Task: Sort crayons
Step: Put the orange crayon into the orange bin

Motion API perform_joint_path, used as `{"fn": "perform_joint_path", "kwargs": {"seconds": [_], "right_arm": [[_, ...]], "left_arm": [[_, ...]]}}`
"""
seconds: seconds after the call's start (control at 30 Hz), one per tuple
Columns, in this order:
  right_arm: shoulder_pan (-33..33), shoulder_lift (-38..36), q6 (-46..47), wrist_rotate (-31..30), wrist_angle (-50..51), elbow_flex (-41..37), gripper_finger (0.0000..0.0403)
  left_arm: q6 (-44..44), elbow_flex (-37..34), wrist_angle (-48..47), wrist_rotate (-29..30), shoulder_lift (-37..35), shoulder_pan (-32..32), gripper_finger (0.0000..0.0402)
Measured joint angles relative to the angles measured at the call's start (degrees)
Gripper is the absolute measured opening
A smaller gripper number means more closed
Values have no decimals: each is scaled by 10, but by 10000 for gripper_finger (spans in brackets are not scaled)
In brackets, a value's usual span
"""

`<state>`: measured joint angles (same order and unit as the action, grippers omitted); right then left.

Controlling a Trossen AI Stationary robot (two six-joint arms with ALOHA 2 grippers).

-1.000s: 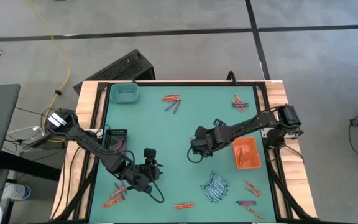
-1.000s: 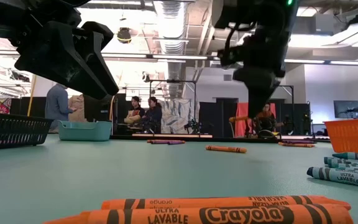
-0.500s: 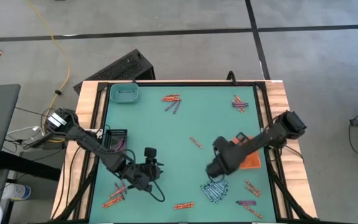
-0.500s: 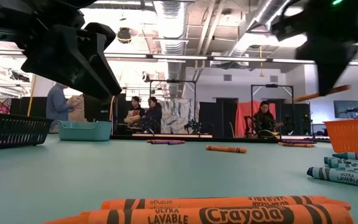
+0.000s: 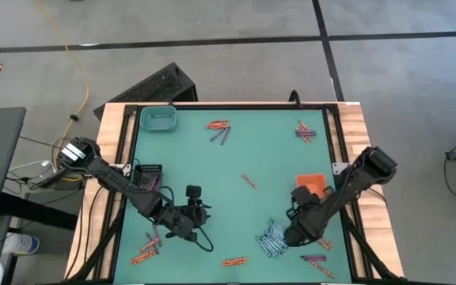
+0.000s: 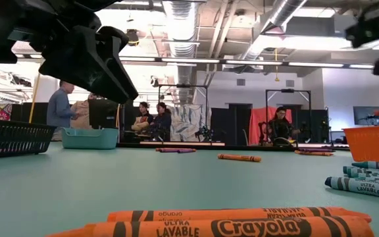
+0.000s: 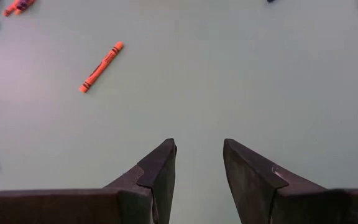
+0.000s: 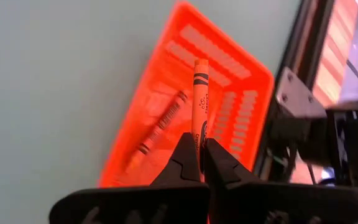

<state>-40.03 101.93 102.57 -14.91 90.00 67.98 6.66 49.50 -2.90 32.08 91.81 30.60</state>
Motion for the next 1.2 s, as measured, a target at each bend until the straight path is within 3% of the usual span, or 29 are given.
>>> {"fn": "perform_joint_path", "kwargs": {"seconds": [0.23, 1.07, 1.2], "right_arm": [[-31, 0, 57, 16, -13, -27, 1], [-21, 0, 50, 14, -19, -29, 10], [-17, 0, 48, 13, -15, -29, 31]], "left_arm": [[1, 0, 0, -4, 0, -7, 125], [5, 0, 12, -19, 0, -16, 125], [5, 0, 11, -20, 0, -16, 125]]}}
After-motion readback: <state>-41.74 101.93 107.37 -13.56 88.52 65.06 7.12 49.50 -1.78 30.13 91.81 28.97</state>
